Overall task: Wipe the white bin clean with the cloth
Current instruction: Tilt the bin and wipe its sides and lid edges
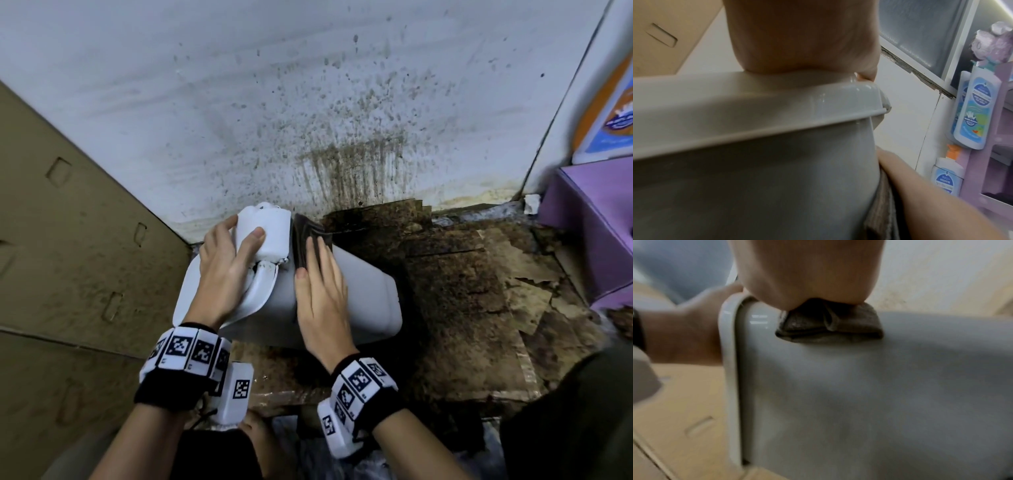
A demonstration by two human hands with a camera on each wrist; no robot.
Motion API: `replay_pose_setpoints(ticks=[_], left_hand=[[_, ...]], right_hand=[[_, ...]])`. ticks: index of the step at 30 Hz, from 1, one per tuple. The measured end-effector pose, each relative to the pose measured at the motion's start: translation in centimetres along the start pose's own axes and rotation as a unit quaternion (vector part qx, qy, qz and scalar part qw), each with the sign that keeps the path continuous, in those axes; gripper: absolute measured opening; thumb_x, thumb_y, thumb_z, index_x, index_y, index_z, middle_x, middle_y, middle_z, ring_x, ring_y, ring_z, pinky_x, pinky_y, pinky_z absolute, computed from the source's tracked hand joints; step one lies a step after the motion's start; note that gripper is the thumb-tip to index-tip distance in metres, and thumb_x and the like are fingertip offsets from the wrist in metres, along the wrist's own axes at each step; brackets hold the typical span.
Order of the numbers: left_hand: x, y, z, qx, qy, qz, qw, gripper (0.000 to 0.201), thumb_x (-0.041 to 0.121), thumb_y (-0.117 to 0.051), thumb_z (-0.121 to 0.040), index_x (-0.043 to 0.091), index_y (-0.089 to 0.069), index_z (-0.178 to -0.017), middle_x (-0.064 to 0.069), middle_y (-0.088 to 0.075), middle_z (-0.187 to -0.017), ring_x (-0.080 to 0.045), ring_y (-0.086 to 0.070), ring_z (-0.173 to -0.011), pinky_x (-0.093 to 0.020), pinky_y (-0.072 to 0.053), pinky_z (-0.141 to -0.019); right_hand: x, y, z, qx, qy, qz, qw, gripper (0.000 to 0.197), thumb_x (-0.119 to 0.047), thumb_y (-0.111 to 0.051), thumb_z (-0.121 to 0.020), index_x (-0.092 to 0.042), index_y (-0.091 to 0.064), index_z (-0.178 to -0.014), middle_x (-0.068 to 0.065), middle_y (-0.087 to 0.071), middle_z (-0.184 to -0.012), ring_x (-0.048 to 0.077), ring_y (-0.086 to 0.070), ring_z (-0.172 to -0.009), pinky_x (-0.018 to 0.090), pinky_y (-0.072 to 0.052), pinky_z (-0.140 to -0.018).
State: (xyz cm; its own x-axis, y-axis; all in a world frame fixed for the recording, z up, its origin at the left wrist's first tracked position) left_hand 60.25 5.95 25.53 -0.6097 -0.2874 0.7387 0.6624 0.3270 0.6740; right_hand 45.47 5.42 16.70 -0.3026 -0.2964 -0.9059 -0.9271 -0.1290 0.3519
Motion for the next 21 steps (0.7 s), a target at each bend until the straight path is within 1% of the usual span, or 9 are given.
replay_pose_setpoints(ticks=[2, 5, 7, 9, 10, 12, 14, 17, 21], left_hand=[[-0.1, 0.0, -0.1, -0.002, 0.0, 0.002, 1.0, 0.099, 0.081, -0.032, -0.07, 0.023, -0.036, -0.151, -0.003, -0.035, -0.153, -0.015, -0.024, -0.143, -0.033, -0.02, -0.113], [-0.1, 0.0, -0.4, 0.0, 0.0, 0.0, 1.0, 0.099, 0.081, -0.032, -0.07, 0.023, -0.037, -0.15, -0.003, -0.036, -0.152, -0.017, -0.026, -0.142, -0.033, -0.021, -0.113], [-0.2, 0.1, -0.4, 0.003, 0.001, -0.002, 1.0, 0.099, 0.081, -0.032, -0.07, 0.022, -0.038, -0.15, -0.003, -0.037, -0.151, -0.018, -0.027, -0.142, -0.032, -0.021, -0.111], [-0.2, 0.1, -0.3, 0.002, 0.0, -0.002, 1.0, 0.097, 0.081, -0.033, -0.071, 0.023, -0.038, -0.149, -0.003, -0.038, -0.151, -0.018, -0.027, -0.141, -0.033, -0.022, -0.112], [-0.2, 0.0, -0.2, 0.002, -0.003, -0.002, 1.0, 0.096, 0.081, -0.033, -0.071, 0.023, -0.038, -0.149, -0.002, -0.038, -0.151, -0.017, -0.027, -0.141, -0.033, -0.022, -0.112], [0.0, -0.2, -0.2, 0.0, -0.009, -0.002, 1.0, 0.095, 0.08, -0.034, -0.072, 0.023, -0.039, -0.148, -0.002, -0.038, -0.151, -0.016, -0.028, -0.14, -0.031, -0.022, -0.111], [0.1, -0.4, -0.1, -0.002, -0.012, -0.005, 1.0, 0.095, 0.08, -0.034, -0.072, 0.024, -0.038, -0.148, -0.001, -0.037, -0.15, -0.016, -0.028, -0.14, -0.031, -0.021, -0.111], [0.2, -0.5, 0.0, -0.003, -0.015, -0.01, 1.0, 0.094, 0.079, -0.034, -0.073, 0.024, -0.037, -0.149, 0.001, -0.036, -0.148, -0.015, -0.027, -0.138, -0.031, -0.021, -0.11], [0.4, -0.8, 0.0, -0.003, -0.012, -0.013, 1.0, 0.096, 0.08, -0.034, -0.072, 0.023, -0.036, -0.149, 0.001, -0.035, -0.149, -0.013, -0.025, -0.139, -0.032, -0.02, -0.113]], right_hand=[[1.3, 0.3, 0.0, -0.01, 0.007, 0.018, 1.0, 0.058, -0.041, -0.02, -0.106, -0.022, -0.02, -0.16, -0.004, -0.017, -0.168, 0.006, -0.009, -0.155, 0.025, -0.007, -0.124], [4.0, 1.0, 0.0, -0.013, -0.029, 0.004, 0.999, 0.06, -0.043, -0.017, -0.104, -0.022, -0.021, -0.16, -0.006, -0.018, -0.168, 0.004, -0.011, -0.154, 0.023, -0.008, -0.123], [7.0, 1.9, 0.5, -0.005, -0.059, 0.017, 0.998, 0.062, -0.042, -0.015, -0.103, -0.017, -0.022, -0.159, -0.004, -0.016, -0.167, 0.01, -0.013, -0.155, 0.028, -0.011, -0.124], [10.8, 2.8, 1.5, -0.01, -0.092, 0.082, 0.992, 0.066, -0.04, -0.009, -0.103, -0.002, -0.023, -0.156, 0.003, -0.016, -0.164, 0.024, -0.015, -0.155, 0.035, -0.011, -0.125], [12.7, 3.1, 2.0, -0.014, -0.112, 0.107, 0.988, 0.069, -0.042, -0.006, -0.105, 0.002, -0.025, -0.154, 0.01, -0.018, -0.164, 0.03, -0.016, -0.155, 0.035, -0.01, -0.125], [14.8, 3.6, 2.7, -0.015, -0.159, 0.102, 0.982, 0.071, -0.043, -0.003, -0.105, 0.003, -0.026, -0.154, 0.019, -0.02, -0.165, 0.033, -0.016, -0.155, 0.028, -0.002, -0.124], [14.3, 3.9, 2.6, -0.006, -0.181, 0.089, 0.979, 0.067, -0.041, -0.007, -0.105, 0.0, -0.025, -0.155, 0.018, -0.021, -0.165, 0.03, -0.015, -0.155, 0.026, -0.001, -0.124], [12.0, 3.9, 2.0, 0.008, -0.236, 0.058, 0.97, 0.056, -0.035, -0.02, -0.109, -0.009, -0.022, -0.158, 0.007, -0.017, -0.167, 0.025, -0.012, -0.155, 0.027, -0.001, -0.122], [8.5, 2.8, 1.1, 0.04, -0.214, -0.004, 0.976, 0.05, -0.034, -0.03, -0.11, -0.023, -0.028, -0.158, 0.0, -0.022, -0.166, 0.018, -0.014, -0.153, 0.017, 0.0, -0.115]])
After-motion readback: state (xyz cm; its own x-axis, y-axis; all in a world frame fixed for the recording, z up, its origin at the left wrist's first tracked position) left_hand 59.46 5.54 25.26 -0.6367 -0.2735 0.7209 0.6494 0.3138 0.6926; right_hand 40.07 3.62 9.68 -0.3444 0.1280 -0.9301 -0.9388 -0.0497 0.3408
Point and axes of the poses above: each hand's wrist, its own z-axis away from the middle knuckle, its own y-axis out of the back of the hand, x = y × z, the point moved 3 cm from there along -z, towards the middle knuckle
